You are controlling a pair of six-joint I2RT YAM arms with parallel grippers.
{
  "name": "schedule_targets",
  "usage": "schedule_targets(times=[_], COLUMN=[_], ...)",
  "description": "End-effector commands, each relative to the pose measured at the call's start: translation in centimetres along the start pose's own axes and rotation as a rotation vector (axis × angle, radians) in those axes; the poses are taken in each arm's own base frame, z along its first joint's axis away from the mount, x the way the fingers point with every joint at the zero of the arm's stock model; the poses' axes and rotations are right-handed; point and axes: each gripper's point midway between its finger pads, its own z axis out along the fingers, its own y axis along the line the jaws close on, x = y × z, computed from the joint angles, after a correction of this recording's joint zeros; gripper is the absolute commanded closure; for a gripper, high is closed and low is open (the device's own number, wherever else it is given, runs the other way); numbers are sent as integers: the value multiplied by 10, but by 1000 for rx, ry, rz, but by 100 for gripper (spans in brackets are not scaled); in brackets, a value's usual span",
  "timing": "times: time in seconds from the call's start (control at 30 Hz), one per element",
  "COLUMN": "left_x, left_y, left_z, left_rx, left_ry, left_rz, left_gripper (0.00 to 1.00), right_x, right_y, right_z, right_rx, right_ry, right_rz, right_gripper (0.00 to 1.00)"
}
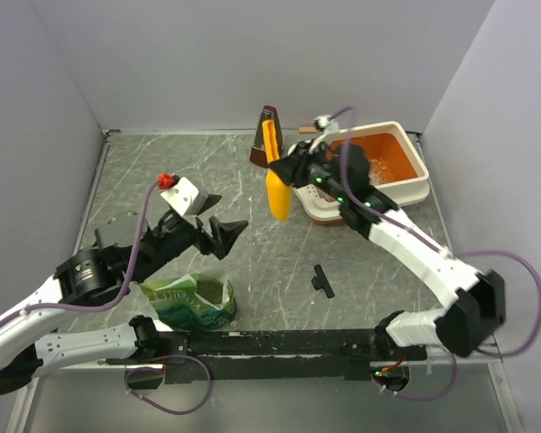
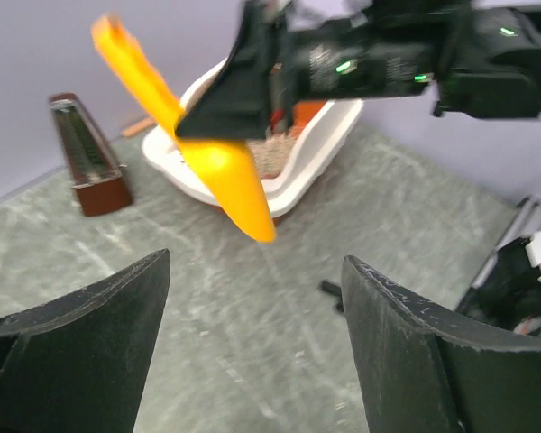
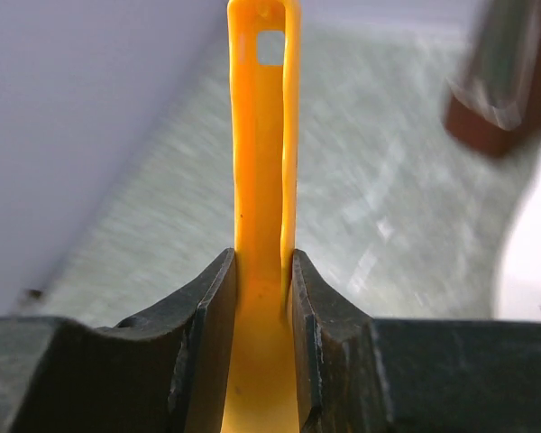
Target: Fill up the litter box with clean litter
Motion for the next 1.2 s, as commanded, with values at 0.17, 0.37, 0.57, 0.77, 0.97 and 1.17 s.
schedule_targets(times=[0.17, 0.37, 0.57, 0.77, 0.97, 1.17], left_x=[-47, -37, -29, -27, -21, -4], left_y=[-19, 0, 21, 18, 16, 20], left_z=[35, 58, 51, 33, 32, 40], left_rx=[139, 304, 510, 672, 705, 685], left_ry=[-120, -102, -173, -199, -150, -95], left_rz=[-336, -490, -648, -786, -883, -964], left_gripper=[20, 23, 26, 29, 32, 37], right_x=[-117, -128, -123, -122, -125, -131], right_y=[103, 116, 124, 138, 167, 187], right_z=[-108, -136, -169, -171, -171, -178], right_rx=[-575, -725, -955, -1133, -1223, -1279], right_ry=[-399, -440, -524, -535, -565, -608], right_rz=[-178, -240, -301, -322, -388, -468], right_gripper=[100, 100, 100, 100, 100, 100])
